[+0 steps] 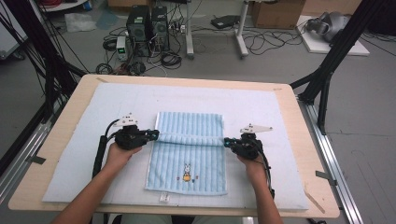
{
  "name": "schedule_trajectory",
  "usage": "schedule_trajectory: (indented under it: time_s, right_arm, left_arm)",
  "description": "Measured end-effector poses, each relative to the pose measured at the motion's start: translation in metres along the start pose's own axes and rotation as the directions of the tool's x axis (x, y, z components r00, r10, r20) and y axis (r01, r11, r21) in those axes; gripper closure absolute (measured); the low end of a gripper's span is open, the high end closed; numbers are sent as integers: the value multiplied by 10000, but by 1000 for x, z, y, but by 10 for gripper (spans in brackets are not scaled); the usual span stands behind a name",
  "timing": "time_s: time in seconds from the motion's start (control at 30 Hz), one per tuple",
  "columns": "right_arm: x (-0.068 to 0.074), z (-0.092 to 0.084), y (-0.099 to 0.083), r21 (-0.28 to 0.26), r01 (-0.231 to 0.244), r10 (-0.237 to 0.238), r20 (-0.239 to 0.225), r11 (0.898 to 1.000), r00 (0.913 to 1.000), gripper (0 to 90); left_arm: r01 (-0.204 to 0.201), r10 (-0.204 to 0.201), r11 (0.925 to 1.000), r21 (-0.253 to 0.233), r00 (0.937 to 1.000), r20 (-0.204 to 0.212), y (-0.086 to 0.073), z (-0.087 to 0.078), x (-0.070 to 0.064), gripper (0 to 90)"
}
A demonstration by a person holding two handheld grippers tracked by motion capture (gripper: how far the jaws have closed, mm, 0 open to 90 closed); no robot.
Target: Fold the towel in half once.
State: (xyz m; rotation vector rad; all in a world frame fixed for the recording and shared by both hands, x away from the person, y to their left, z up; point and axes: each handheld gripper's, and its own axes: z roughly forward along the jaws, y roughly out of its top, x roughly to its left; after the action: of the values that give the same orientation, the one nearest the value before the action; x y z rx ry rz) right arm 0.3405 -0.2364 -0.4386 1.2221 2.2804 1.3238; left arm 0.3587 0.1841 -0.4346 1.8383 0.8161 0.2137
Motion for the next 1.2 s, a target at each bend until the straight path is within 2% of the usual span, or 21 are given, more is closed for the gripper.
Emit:
schedule_trajectory:
  time_s: [0.23,0.4,0.6,0.93,1.2]
  right_arm:
    - [11,-11,-4,-154,232,-232,-3,9996,9997,875]
    - [14,-18,-8,-305,129,-132,-73,9994,9999,875]
    - [22,-29,-18,-461,89,-96,-152,9989,9998,875]
    - [53,-54,-38,-598,382,-392,-162,9975,9991,875]
    - [70,-72,-56,-629,307,-306,22,9975,9995,880]
  left_arm:
    - [158,-156,9998,-138,9998,114,-6,-8,-8,842]
    - [143,-138,9997,-222,9997,214,-9,-13,-14,842]
    - [91,-86,9998,-192,9996,269,-18,-22,-29,841]
    - [-32,34,9995,-319,10000,76,-36,-49,-58,839]
    - [42,-43,9994,-331,10000,-54,-51,-64,-75,839]
